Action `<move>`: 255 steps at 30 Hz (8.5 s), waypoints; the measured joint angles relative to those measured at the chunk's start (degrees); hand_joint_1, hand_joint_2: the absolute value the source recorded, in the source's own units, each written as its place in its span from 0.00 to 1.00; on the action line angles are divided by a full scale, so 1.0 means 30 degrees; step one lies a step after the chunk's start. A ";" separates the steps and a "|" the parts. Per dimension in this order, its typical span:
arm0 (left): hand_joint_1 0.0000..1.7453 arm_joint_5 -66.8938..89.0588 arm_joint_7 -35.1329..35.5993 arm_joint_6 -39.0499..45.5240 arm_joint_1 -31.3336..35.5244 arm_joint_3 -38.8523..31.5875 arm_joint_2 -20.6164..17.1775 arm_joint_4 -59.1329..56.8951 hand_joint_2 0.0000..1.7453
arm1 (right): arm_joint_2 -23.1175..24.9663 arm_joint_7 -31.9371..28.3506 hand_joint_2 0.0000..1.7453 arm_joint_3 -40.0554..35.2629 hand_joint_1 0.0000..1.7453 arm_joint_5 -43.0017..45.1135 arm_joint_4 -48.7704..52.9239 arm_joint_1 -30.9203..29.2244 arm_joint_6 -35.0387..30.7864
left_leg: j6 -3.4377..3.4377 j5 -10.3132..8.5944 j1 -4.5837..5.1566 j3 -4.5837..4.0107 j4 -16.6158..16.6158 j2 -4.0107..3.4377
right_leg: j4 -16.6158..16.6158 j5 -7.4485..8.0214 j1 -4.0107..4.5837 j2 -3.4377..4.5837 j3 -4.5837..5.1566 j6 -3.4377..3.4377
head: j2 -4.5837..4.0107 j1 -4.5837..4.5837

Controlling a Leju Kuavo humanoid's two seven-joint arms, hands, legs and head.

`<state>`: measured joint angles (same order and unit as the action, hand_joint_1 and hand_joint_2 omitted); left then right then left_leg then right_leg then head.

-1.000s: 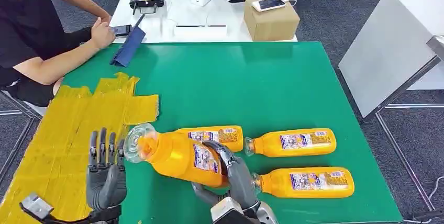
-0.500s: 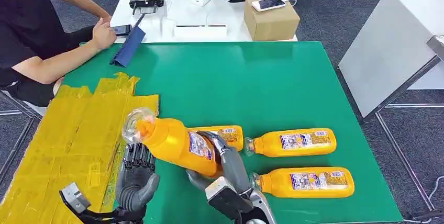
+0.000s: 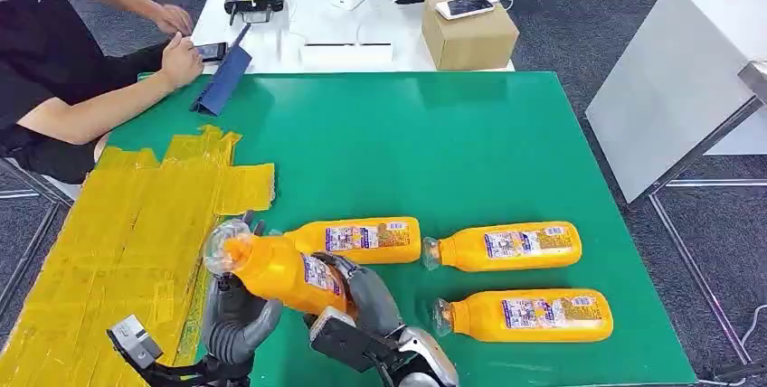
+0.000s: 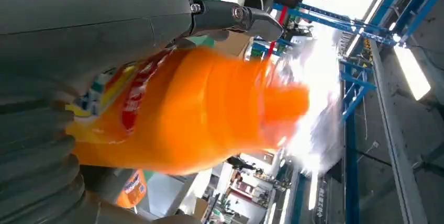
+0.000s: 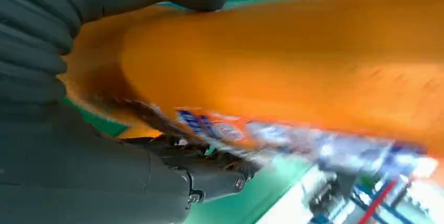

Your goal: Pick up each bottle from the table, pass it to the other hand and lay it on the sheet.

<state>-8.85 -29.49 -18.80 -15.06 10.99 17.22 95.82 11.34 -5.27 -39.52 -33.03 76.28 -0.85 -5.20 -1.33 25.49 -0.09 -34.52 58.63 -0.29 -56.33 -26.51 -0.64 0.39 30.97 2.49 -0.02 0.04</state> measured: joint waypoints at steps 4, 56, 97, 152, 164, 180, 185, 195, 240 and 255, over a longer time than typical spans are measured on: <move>0.00 0.0153 0.0007 0.0095 0.0110 0.0255 -0.0117 -0.0073 1.00 | 0.0095 -0.0008 1.00 -0.0466 1.00 -0.0160 -0.0932 -0.0357 0.0364 | 0.0000 0.0000 -0.0001 -0.0006 0.0000 0.0006 | 0.0000 0.0000 0.0002 -0.0002 0.0005 0.0000 | 0.0000 0.0000; 1.00 0.8523 0.0976 0.7431 0.2031 0.3052 -0.2332 -0.2614 1.00 | -0.0561 -0.0510 0.00 -0.1500 0.00 -0.2324 -0.0503 -0.0317 0.0059 | -0.0033 -0.0036 0.0001 0.0068 -0.0003 0.0074 | 0.0000 0.0006 0.0001 -0.0062 -0.0042 0.0001 | 0.0000 0.0015; 1.00 3.2814 1.0280 1.8376 0.2228 0.0606 -0.4546 -0.4195 1.00 | -0.2215 0.0604 1.00 0.0123 0.00 -0.2186 0.4028 -0.0710 -0.1082 | -0.0019 -0.0112 0.0003 -0.0066 -0.0003 0.0081 | 0.0005 0.0080 -0.0003 -0.0065 0.0228 -0.0012 | 0.0000 0.0007; 0.00 1.4680 0.0232 0.9252 0.5727 -0.2436 -0.7817 -0.2810 0.00 | -0.1479 0.0167 1.00 0.4649 0.00 -0.4692 -1.0002 -0.7989 -0.0926 | 0.0176 -0.0506 0.0019 -0.0173 -0.0218 0.0046 | -0.0099 0.0350 -0.0015 -0.0015 0.0343 -0.0138 | 0.0000 0.0000; 0.00 1.3099 -0.1370 0.7315 0.4660 -0.4852 -0.5597 -0.0263 0.00 | -0.1362 0.0153 1.00 0.5028 0.00 -0.5179 -0.9849 -0.7726 -0.0664 | 0.0174 -0.0507 0.0039 -0.0223 -0.0218 0.0057 | -0.0096 0.0352 -0.0035 -0.0022 0.0386 -0.0136 | 0.0000 0.0000; 0.00 1.2327 -0.1668 0.6258 0.4307 -0.5129 -0.4910 0.0117 0.00 | -0.1151 0.0298 1.00 0.5028 0.00 -0.5733 -0.9849 -0.7739 -0.1021 | 0.0174 -0.0507 0.0040 -0.0242 -0.0218 0.0057 | -0.0096 0.0352 -0.0035 -0.0023 0.0401 -0.0136 | 0.0000 0.0007; 0.00 1.2327 -0.1676 0.6207 0.4257 -0.5129 -0.4845 0.0117 0.00 | -0.0991 0.0349 1.00 0.5028 0.00 -0.5879 -0.9834 -0.7743 -0.1254 | 0.0174 -0.0508 0.0039 -0.0242 -0.0218 0.0057 | -0.0096 0.0352 -0.0034 -0.0023 0.0400 -0.0136 | 0.0000 0.0007; 0.00 1.2334 -0.1668 0.6032 0.4141 -0.5129 -0.4750 0.0117 0.00 | -0.0204 0.0488 1.00 0.4933 0.00 -0.5864 -0.8953 -0.8383 -0.0882 | 0.0174 -0.0508 0.0038 -0.0244 -0.0218 0.0055 | -0.0097 0.0351 -0.0033 -0.0022 0.0410 -0.0136 | 0.0000 0.0007; 0.00 1.2079 -0.1785 0.5399 0.5604 -0.4328 -0.4743 -0.1006 0.00 | 0.0911 0.1952 1.00 0.4868 0.00 -0.6586 -1.5321 -1.0577 -0.1166 | 0.0163 -0.0516 0.0050 -0.0243 -0.0218 0.0046 | -0.0097 0.0358 -0.0045 -0.0015 0.0423 -0.0133 | 0.0000 0.0000; 0.00 1.1554 -0.2084 0.4722 0.7176 -0.3905 -0.4728 -0.2644 0.00 | 0.2353 0.3307 1.00 0.4132 1.00 -0.7445 -1.7571 -1.2587 0.2163 | 0.0159 -0.0531 0.0041 -0.0192 -0.0218 0.0002 | -0.0098 0.0378 -0.0043 -0.0002 0.0400 -0.0117 | 0.0000 0.0000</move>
<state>25.81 -35.74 -4.63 6.46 -0.72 3.04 87.89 18.40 4.65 -27.12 -55.36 23.56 -38.61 1.29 -0.85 23.89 0.04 -35.09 57.98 -0.28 -56.62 -25.37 -0.77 0.38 32.17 2.14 -0.02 0.04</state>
